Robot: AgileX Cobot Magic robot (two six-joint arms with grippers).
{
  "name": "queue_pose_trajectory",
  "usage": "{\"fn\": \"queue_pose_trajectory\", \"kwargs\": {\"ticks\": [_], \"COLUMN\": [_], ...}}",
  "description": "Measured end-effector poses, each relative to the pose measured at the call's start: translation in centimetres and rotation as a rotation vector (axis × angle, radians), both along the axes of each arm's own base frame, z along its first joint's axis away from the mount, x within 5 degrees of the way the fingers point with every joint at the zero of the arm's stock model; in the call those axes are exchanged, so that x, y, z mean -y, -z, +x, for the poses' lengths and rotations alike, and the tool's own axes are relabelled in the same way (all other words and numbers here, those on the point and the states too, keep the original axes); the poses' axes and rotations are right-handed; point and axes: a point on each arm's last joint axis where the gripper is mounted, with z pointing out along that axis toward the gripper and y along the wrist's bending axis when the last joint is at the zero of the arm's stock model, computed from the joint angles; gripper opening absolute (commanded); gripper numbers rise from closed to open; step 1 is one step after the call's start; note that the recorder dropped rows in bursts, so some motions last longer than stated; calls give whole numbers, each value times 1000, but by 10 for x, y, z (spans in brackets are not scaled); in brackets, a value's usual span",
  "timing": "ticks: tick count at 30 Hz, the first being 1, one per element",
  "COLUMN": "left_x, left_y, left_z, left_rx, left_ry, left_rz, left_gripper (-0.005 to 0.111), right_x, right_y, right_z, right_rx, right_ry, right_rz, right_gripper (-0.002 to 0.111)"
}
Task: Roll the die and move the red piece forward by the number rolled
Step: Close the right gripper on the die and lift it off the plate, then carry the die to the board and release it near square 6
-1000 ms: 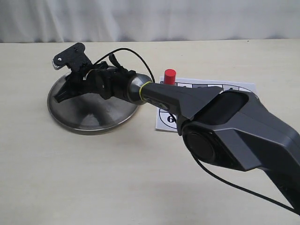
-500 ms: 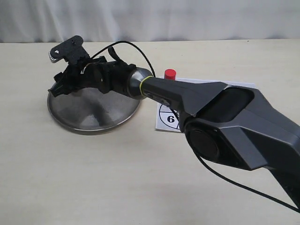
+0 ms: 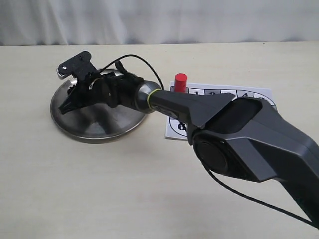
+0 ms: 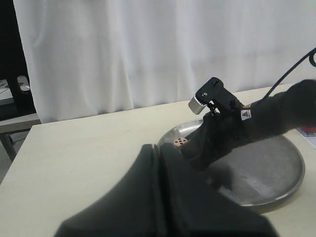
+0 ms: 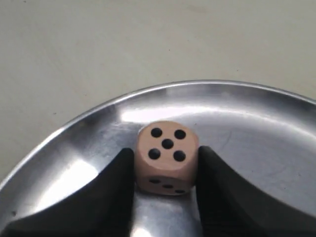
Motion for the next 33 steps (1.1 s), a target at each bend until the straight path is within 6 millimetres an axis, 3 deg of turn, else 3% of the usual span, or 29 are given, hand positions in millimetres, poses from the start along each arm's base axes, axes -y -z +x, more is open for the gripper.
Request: {"fn": "queue_pose_trajectory", "kwargs": {"ticks": [1,3,4,5,6,7,8,10,13,17,23,30,33], "left_x": [0,0,0,0,0,0,0,0,0,0,0,0,0], "left_y": [0,0,0,0,0,0,0,0,0,0,0,0,0], "left_z": [0,0,0,0,0,0,0,0,0,0,0,0,0], "left_rx": [0,0,0,0,0,0,0,0,0,0,0,0,0], "left_ry": [0,0,0,0,0,0,0,0,0,0,0,0,0], "left_rz": [0,0,0,0,0,0,0,0,0,0,0,0,0], "left_gripper": [0,0,0,0,0,0,0,0,0,0,0,0,0], "right_x": [0,6,16,24,41,53,75,100,136,179,229,265,271], "right_y": [-7,-46,-81,-101,-138,-157,-188,-213,-230,-216,-152,-94,-79], "right_z": [-2,-8,-8,-9,-8,-8,-11,-12,-13,-10,-8,-14,-15], "right_rx": [-18,-67,-71,-76,-84,-90,-111,-141,-200,-302,-465,-554,-565], "right_ry": [-10,-51,-62,-58,-42,-32,-16,11,75,182,288,356,367], "right_rz": [-11,-63,-87,-89,-90,-91,-103,-123,-172,-271,-349,-383,-442], "right_gripper": [4,4,4,4,4,4,4,4,4,4,4,6,21]}}
